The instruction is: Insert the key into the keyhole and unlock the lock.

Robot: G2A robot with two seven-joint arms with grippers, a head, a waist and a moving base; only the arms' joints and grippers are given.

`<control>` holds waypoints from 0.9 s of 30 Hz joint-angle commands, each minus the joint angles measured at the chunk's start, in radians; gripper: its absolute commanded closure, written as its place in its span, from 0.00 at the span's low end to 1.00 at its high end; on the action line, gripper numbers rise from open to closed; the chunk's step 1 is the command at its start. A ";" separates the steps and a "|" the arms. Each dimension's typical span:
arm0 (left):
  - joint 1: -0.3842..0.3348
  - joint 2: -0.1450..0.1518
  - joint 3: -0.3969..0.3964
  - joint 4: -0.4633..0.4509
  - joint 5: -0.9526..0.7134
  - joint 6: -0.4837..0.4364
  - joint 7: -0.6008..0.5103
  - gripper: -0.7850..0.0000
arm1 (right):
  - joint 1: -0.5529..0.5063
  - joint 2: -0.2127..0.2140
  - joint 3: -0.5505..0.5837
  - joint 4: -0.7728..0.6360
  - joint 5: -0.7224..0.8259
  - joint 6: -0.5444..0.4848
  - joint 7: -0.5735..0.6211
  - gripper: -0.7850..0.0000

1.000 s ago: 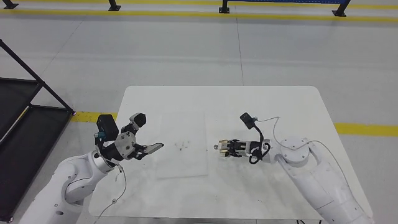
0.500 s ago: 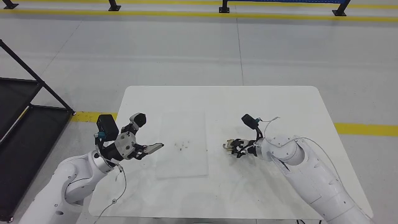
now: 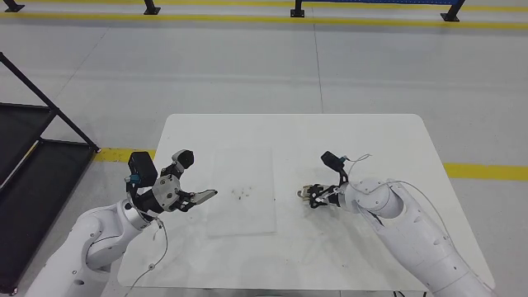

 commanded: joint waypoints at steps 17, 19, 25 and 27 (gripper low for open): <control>0.000 0.000 0.000 0.000 0.000 0.000 0.000 0.00 | -0.089 0.028 0.112 -0.156 -0.090 0.049 -0.114 0.00; 0.000 0.000 0.000 0.000 0.000 0.000 0.000 0.00 | -0.125 0.037 0.142 -0.213 -0.126 0.046 -0.157 0.00; 0.000 0.000 0.000 0.000 0.000 0.000 0.000 0.00 | -0.267 0.064 0.243 -0.450 -0.216 -0.021 -0.272 0.00; 0.000 0.000 0.000 0.000 0.000 0.000 0.000 0.00 | -0.310 0.071 0.270 -0.514 -0.236 -0.042 -0.290 0.00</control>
